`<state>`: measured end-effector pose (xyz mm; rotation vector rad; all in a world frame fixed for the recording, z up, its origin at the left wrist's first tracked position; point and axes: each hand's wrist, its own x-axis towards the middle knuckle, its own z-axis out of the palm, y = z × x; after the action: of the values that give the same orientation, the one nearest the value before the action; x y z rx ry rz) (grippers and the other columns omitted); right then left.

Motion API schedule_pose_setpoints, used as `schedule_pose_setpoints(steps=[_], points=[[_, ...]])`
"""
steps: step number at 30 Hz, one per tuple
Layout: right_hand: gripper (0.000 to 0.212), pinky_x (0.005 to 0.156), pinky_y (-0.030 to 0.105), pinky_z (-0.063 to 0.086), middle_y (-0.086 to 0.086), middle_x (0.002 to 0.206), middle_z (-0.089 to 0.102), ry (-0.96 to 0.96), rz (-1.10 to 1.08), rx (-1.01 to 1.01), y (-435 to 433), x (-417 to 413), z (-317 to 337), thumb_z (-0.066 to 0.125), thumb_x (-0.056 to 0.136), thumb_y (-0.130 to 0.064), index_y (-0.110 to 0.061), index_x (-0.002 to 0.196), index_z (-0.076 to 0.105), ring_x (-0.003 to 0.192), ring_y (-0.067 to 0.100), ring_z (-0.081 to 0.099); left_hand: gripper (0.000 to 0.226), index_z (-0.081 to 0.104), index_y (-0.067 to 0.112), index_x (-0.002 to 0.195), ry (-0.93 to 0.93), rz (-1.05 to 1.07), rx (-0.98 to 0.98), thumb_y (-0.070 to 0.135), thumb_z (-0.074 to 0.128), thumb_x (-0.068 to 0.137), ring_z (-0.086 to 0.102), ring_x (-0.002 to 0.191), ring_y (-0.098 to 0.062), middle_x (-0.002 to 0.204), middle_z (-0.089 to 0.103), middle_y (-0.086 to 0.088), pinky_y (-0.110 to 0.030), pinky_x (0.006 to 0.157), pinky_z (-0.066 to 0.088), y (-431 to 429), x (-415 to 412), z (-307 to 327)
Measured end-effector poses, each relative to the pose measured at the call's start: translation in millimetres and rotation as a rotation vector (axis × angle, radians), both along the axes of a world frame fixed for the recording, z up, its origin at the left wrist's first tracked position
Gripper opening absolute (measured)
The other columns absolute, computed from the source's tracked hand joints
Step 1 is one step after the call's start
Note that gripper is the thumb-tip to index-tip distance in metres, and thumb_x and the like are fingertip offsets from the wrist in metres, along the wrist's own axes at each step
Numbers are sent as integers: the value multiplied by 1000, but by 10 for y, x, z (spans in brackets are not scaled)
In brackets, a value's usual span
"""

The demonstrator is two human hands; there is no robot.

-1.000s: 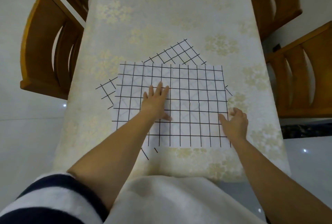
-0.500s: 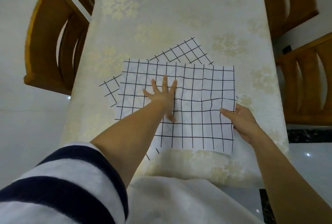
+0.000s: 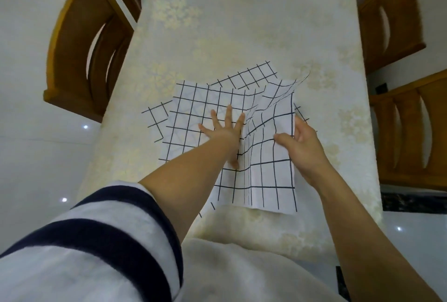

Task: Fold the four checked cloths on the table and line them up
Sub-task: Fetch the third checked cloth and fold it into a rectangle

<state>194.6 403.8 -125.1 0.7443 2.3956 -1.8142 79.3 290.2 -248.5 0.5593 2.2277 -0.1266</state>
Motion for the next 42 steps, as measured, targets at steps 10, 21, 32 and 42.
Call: schedule_pose_setpoints(steps=[10,21,32,42], points=[[34,66,24,51,-4,91,67,-15,169,242,-515,-403,83,55,90,-8,-24,120,57,75,16,63,70,19,19,159,455,119,498,49,44,102,5,154,-33,168,7,-5,-53,124,8,-1476,-309,-271],[81,77,34,51,4,91,62,-263,397,469,-1569,-1130,-553,50,96,-28,-20,159,0,83,22,61,60,6,29,161,521,155,497,52,1,106,-7,155,-13,168,2,9,-41,126,2,-2097,-227,-538],[77,123,49,12,8,166,5,-148,852,832,-1394,-790,-1298,43,101,-49,-16,159,5,152,31,4,50,33,21,156,481,408,698,39,29,109,16,151,-11,160,26,11,-19,120,-7,-2129,-246,-431],[84,124,45,1,2,166,-9,-176,788,856,-1218,-722,-1439,44,98,-56,-18,159,2,153,27,-9,54,35,22,155,534,284,631,44,36,106,19,152,-12,160,35,5,-30,126,2,-2149,-275,-550]])
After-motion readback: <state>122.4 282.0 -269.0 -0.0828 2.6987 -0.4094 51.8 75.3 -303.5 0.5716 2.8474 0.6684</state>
